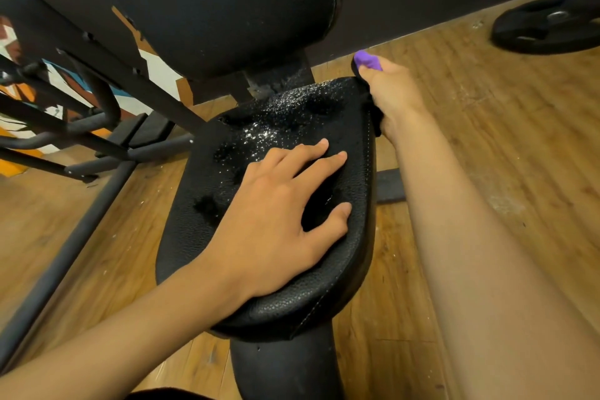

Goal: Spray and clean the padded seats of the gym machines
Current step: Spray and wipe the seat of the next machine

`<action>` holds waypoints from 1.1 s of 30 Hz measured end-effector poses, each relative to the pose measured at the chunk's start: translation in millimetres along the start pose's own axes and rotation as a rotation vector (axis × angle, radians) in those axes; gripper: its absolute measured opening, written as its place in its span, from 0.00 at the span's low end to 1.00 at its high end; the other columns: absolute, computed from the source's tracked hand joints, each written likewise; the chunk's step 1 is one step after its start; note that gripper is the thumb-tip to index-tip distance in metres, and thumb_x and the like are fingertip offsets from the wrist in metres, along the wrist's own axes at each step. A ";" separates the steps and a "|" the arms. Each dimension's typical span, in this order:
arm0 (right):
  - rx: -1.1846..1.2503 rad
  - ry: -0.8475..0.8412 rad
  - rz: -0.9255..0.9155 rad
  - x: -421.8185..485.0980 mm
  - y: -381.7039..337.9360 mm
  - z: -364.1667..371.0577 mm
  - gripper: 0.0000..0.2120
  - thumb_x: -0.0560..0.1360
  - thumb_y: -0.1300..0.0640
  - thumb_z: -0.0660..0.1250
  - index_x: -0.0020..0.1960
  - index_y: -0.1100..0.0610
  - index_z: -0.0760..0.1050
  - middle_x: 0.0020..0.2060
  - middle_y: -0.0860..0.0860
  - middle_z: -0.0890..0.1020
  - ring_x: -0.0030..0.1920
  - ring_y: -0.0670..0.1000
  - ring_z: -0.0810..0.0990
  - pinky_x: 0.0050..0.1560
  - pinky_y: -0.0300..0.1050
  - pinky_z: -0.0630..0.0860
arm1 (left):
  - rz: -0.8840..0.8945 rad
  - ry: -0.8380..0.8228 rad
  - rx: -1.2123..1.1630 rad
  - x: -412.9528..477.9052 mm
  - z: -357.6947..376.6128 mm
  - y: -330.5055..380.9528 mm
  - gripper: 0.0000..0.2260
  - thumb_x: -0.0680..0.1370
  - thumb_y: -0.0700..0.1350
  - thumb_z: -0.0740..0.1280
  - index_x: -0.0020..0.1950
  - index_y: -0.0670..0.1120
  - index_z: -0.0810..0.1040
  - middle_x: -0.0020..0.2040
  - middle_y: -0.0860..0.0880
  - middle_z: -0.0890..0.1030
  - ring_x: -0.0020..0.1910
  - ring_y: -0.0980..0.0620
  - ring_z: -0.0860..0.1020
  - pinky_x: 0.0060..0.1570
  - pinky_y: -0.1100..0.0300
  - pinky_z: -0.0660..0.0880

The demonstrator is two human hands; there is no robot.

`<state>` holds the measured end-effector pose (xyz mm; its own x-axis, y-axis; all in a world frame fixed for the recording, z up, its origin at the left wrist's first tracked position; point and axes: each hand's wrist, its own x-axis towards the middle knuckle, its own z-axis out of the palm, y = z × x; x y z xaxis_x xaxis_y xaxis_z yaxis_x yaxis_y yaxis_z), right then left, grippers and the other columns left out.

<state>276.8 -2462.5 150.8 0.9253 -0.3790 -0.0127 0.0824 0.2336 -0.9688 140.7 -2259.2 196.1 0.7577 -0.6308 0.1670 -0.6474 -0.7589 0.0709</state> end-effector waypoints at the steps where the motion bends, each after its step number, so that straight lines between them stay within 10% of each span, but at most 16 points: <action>1: -0.008 0.007 -0.002 -2.0 0.7 1.4 0.15 0.82 0.55 0.62 0.65 0.46 0.78 0.56 0.45 0.83 0.57 0.48 0.82 0.62 0.51 0.79 | 0.002 -0.003 0.004 0.2 -0.1 -0.1 0.30 0.78 0.65 0.54 0.78 0.57 0.68 0.78 0.58 0.66 0.73 0.56 0.65 0.70 0.57 0.60; 17: -0.043 0.314 -0.148 -293.7 31.0 33.3 0.26 0.78 0.53 0.58 0.72 0.31 0.66 0.73 0.31 0.67 0.74 0.32 0.59 0.72 0.35 0.62 | 0.044 -0.004 0.024 0.0 4.1 -3.7 0.31 0.79 0.64 0.48 0.79 0.54 0.66 0.79 0.52 0.66 0.74 0.47 0.65 0.70 0.46 0.64; 29: -0.134 0.172 -0.022 -103.5 0.6 6.4 0.17 0.76 0.52 0.60 0.61 0.51 0.80 0.58 0.53 0.84 0.60 0.56 0.81 0.64 0.59 0.76 | 0.048 0.007 0.046 0.3 4.3 -3.5 0.30 0.80 0.64 0.49 0.78 0.53 0.68 0.78 0.52 0.67 0.71 0.48 0.67 0.67 0.48 0.64; 33: -0.129 0.162 -0.049 -116.3 1.0 7.2 0.22 0.76 0.53 0.58 0.69 0.47 0.76 0.65 0.44 0.79 0.67 0.47 0.76 0.70 0.53 0.72 | 0.048 0.005 0.042 0.8 2.5 -2.6 0.31 0.79 0.64 0.48 0.78 0.53 0.68 0.78 0.52 0.68 0.70 0.48 0.67 0.67 0.47 0.64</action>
<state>172.0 -2411.8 153.0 0.8486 -0.5290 0.0059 0.0682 0.0982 -0.9928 143.2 -2258.1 193.7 0.7253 -0.6661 0.1738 -0.6790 -0.7338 0.0216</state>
